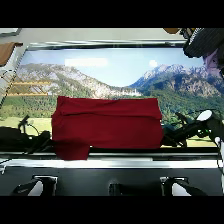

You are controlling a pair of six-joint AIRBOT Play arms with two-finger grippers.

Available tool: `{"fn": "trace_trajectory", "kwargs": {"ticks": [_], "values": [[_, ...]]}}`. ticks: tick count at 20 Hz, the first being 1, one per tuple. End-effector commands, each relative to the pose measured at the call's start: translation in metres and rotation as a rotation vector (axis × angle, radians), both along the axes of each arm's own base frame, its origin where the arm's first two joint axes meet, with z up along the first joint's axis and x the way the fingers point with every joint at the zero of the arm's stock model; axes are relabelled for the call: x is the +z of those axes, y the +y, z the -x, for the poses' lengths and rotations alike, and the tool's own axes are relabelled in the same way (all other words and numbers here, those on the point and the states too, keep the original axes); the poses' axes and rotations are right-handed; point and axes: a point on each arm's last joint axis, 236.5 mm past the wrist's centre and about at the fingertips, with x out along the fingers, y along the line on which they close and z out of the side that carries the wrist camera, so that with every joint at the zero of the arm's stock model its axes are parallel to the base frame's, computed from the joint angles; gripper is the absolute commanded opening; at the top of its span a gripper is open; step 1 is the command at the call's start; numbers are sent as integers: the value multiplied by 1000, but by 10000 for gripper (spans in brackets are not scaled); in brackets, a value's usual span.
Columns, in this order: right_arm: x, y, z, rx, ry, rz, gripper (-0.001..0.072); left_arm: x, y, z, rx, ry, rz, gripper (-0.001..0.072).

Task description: Fold the clothes and pants, and hang the long-sleeved shirts on hangers.

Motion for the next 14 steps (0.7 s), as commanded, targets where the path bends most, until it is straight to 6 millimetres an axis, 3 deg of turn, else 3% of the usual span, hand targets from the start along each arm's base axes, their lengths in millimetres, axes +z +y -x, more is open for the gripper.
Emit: {"fn": "trace_trajectory", "kwargs": {"ticks": [1, 3, 5, 7, 10, 14], "values": [[32, 1, 18, -26, -2, 31, 34, 35, -2, 20, -9, -25, -28, 19], [46, 3, 16, -32, -74, 43, 34, 42, -6, 22, -5, -46, -23, 19], [53, 8, -2, -43, -184, 26, 34, 45, -7, 9, 12, -94, -10, 18], [60, 12, -37, -83, -315, 0, 34, 45, -5, -15, 31, -149, 2, 18], [69, 0, -85, -110, -454, 25, 34, 36, -2, -51, -22, -161, -7, 19], [61, -14, -132, -108, -486, 37, 34, 25, 0, -116, -104, -154, -10, 18]]}}
